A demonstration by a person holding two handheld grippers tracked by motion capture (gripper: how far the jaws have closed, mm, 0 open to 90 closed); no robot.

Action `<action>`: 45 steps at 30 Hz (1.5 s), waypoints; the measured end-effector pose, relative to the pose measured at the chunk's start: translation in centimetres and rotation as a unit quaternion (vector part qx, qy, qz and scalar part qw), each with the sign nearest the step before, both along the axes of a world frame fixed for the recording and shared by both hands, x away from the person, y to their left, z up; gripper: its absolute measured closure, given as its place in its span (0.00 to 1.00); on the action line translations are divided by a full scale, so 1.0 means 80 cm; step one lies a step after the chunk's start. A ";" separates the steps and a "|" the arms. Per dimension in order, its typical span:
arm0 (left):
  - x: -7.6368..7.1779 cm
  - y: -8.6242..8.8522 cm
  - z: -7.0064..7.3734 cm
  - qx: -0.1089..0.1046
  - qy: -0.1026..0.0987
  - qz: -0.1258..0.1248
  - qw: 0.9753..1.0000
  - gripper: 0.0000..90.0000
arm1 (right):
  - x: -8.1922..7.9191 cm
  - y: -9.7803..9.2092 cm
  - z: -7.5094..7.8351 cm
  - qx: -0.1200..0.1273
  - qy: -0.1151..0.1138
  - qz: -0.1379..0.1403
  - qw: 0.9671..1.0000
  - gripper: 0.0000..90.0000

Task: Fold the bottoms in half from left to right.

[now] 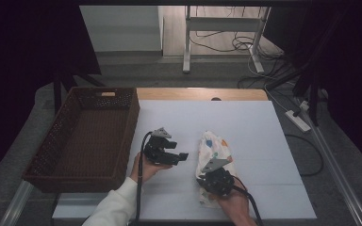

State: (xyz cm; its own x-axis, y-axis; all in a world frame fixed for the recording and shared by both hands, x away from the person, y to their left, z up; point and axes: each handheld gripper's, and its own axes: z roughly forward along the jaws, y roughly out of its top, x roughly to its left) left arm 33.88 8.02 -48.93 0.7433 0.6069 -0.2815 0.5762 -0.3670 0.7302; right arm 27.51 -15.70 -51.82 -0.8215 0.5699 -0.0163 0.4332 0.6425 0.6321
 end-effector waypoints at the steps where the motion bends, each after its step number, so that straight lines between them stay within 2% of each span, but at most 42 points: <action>1: 0.000 0.000 0.000 0.000 0.000 0.000 1.000 0.30 | -0.001 0.002 0.000 0.000 0.000 0.002 1.000 0.91; 11: 0.001 0.004 0.000 -0.001 0.002 0.002 1.000 0.30 | -0.010 0.015 0.002 0.011 0.008 0.015 1.000 0.91; 29: 0.002 0.006 -0.002 0.001 0.005 0.003 1.000 0.30 | -0.017 0.024 -0.001 0.006 0.015 0.037 0.999 0.90; 31: 0.002 0.006 -0.002 0.000 0.004 0.003 1.000 0.30 | -0.018 0.023 0.000 0.009 0.009 0.038 0.999 0.86; 35: 0.002 0.006 -0.001 0.000 0.004 0.004 1.000 0.30 | -0.022 0.019 0.009 0.026 -0.003 0.032 0.999 0.66; 37: 0.002 0.006 -0.001 0.001 0.005 0.004 1.000 0.30 | -0.024 0.015 0.017 0.043 -0.014 0.025 0.999 0.58; 40: 0.002 0.006 -0.001 0.001 0.004 0.004 1.000 0.30 | -0.022 0.004 0.029 0.065 -0.028 0.012 0.997 0.53; 45: 0.002 0.006 -0.001 0.001 0.004 0.004 1.000 0.29 | -0.005 -0.023 0.038 0.080 -0.034 -0.024 0.996 0.50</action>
